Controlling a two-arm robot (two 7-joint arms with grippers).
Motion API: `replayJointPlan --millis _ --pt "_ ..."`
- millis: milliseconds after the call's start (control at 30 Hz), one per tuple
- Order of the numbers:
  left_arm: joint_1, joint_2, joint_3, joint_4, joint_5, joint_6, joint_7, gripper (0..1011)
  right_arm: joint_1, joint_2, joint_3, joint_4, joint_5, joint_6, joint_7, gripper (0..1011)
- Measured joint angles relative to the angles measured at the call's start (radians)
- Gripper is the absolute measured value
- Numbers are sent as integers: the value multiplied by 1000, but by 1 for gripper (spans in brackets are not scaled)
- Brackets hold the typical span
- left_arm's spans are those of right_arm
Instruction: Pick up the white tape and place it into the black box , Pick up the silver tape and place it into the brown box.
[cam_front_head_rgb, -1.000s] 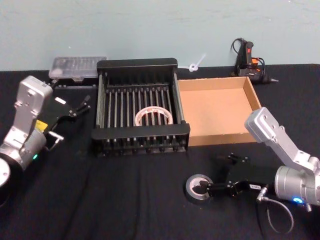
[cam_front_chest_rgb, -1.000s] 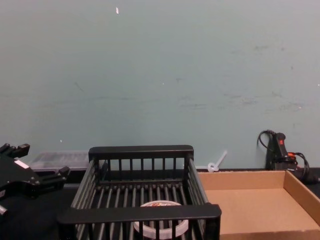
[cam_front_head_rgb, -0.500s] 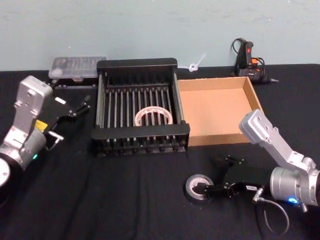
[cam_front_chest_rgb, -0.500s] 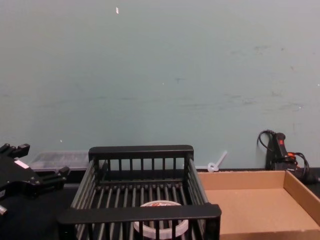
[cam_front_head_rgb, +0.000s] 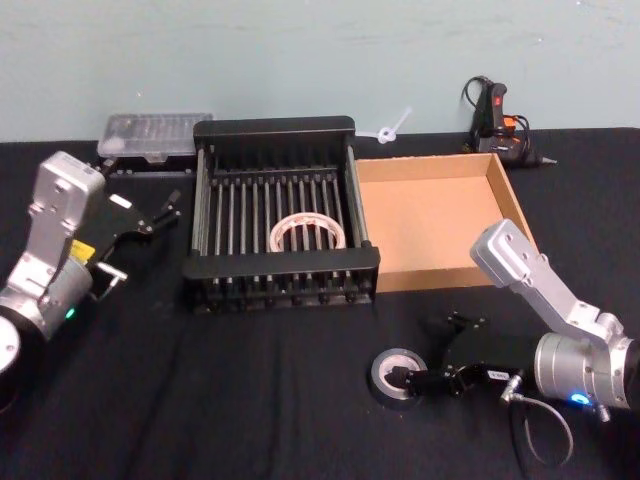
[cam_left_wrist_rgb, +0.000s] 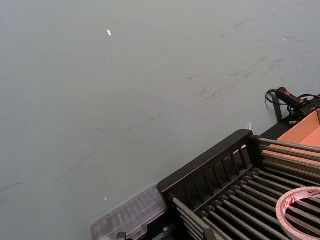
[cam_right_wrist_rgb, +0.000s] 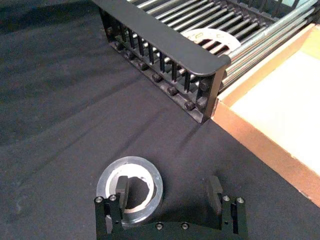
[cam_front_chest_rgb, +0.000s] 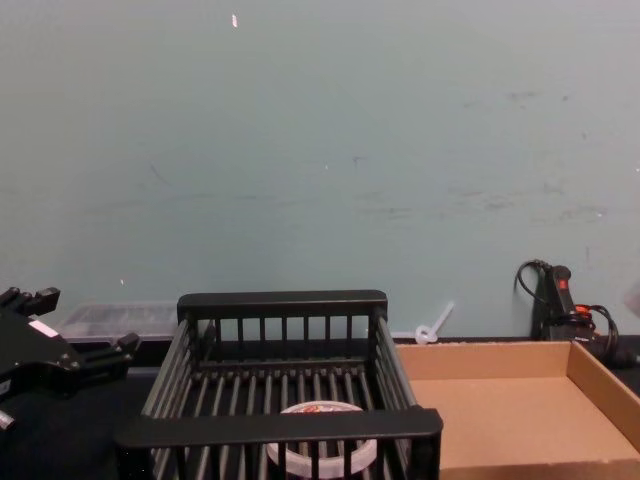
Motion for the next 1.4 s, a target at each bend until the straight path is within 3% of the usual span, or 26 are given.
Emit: replayJointPlan --millis 867,1167,1400 --pt "0 0 0 0 0 0 0 1001 6 -5 -4 9 -4 9 -1 1000" --pt "0 0 0 0 0 0 0 1001 6 -4 -3 8 -4 8 -1 786" --pt "0 0 0 0 0 0 0 1002 5 -4 -3 7 -3 8 -1 548"
